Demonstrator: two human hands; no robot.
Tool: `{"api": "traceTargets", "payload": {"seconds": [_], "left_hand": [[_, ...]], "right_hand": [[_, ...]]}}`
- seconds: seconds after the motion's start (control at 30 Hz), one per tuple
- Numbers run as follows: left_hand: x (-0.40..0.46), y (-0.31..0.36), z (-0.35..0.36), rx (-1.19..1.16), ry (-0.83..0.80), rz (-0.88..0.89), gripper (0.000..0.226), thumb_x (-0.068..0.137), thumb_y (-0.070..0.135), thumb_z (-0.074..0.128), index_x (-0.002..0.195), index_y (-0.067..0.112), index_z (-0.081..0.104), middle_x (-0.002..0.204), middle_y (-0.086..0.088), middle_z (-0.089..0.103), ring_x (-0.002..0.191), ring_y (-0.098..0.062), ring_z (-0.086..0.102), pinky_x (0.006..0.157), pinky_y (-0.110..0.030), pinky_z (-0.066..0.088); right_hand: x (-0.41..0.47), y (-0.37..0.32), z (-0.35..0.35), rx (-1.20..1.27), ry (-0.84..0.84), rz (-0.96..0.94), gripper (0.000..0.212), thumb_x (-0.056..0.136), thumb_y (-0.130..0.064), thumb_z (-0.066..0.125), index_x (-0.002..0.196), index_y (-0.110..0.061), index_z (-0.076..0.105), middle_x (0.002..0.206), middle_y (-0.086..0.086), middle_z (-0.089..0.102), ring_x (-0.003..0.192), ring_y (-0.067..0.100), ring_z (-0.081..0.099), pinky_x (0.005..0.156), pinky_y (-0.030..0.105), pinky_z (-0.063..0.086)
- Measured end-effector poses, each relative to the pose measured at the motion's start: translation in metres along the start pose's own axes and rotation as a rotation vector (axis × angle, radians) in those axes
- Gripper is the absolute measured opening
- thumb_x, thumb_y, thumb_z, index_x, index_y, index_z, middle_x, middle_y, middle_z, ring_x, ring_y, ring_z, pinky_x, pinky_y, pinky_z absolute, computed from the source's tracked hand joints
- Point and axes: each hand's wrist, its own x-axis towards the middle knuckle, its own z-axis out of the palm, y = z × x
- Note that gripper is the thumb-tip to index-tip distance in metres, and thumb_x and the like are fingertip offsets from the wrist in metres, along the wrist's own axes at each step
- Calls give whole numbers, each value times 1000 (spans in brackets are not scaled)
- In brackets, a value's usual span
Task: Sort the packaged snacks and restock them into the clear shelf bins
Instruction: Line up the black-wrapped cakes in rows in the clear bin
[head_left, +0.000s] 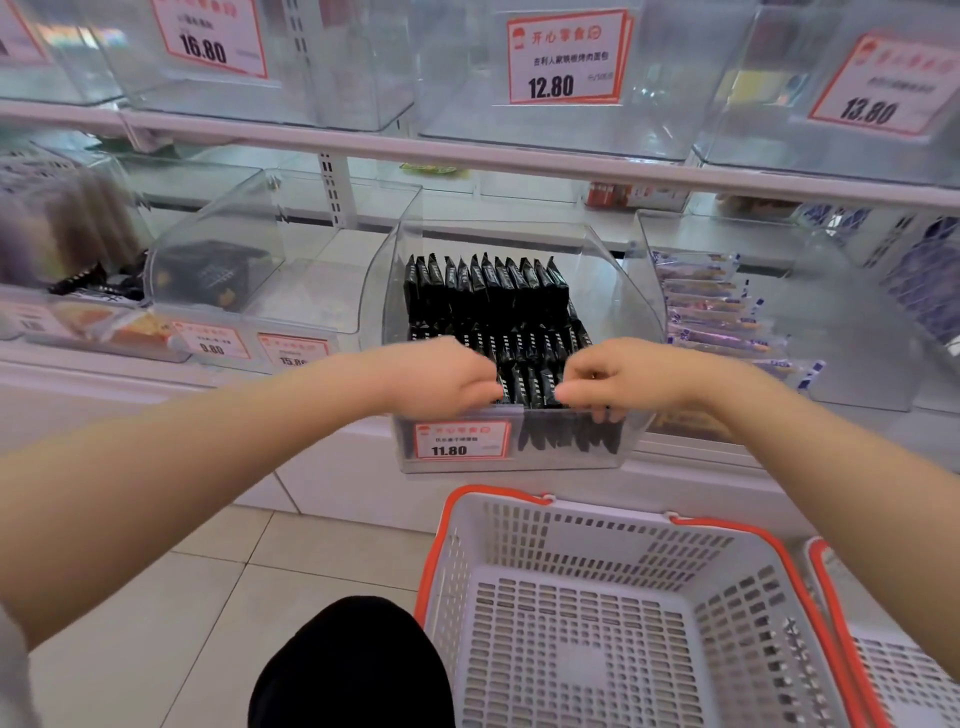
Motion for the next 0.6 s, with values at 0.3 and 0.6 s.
{"api": "traceTargets", "payload": {"seconds": [0.3, 0.6], "left_hand": [[-7, -3, 24, 138, 172, -61, 22, 90, 42, 51, 88, 22, 43, 74, 6, 48, 73, -18, 47, 55, -28, 32], [23, -25, 27, 159, 440, -192, 24, 93, 25, 51, 115, 17, 46, 110, -5, 54, 99, -28, 55, 76, -37, 40]], "right_hand": [[-16, 7, 23, -228, 209, -14, 13, 91, -26, 57, 79, -26, 50, 79, -8, 59, 77, 14, 56, 73, 34, 48], [18, -6, 26, -291, 402, 93, 12, 96, -26, 46, 91, -17, 52, 91, 3, 59, 85, 25, 57, 67, 34, 44]]}}
